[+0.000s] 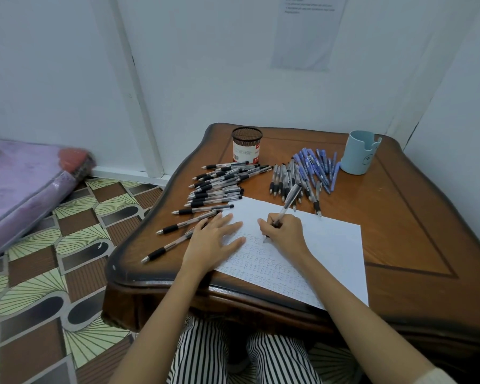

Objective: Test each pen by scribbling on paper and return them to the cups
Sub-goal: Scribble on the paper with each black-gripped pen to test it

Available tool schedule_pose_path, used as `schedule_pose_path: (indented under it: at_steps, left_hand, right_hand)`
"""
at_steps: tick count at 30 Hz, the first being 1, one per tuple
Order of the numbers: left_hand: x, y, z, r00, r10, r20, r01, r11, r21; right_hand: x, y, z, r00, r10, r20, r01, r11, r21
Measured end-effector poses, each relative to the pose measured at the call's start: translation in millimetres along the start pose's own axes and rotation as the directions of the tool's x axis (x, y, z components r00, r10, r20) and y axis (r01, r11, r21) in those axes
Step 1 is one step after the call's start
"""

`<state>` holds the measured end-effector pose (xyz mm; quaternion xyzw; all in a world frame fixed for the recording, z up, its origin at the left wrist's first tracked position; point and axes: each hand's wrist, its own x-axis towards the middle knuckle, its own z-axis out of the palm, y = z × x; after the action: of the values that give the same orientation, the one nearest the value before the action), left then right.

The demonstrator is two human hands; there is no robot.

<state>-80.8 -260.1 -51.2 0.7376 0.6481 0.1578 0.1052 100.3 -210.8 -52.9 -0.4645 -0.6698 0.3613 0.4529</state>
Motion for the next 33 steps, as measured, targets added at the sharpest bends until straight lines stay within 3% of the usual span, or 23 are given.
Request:
schedule_pose_path:
  at_steps: [26, 29, 33]
  left_hand:
    - [0.3, 0.5, 1.0, 1.000, -0.011, -0.019, 0.011, 0.999, -0.033]
    - [-0.7, 1.0, 0.0, 1.000, -0.004, -0.029, 0.002, 0.999, -0.048]
    - [-1.6, 1.1, -0.7, 1.000, -0.012, -0.021, 0.010, 0.998, -0.060]
  right_hand:
    - [0.7, 1.3, 1.1, 0.997, -0.018, -0.073, 0.013, 0.997, -0.072]
    - [0.2, -5.4, -0.8, 0.986, 0.087, -0.139, -0.075, 0.993, 0.086]
    - [1.5, -2.1, -7.9, 0.968, 0.223, -0.114, -0.193, 0.954, 0.229]
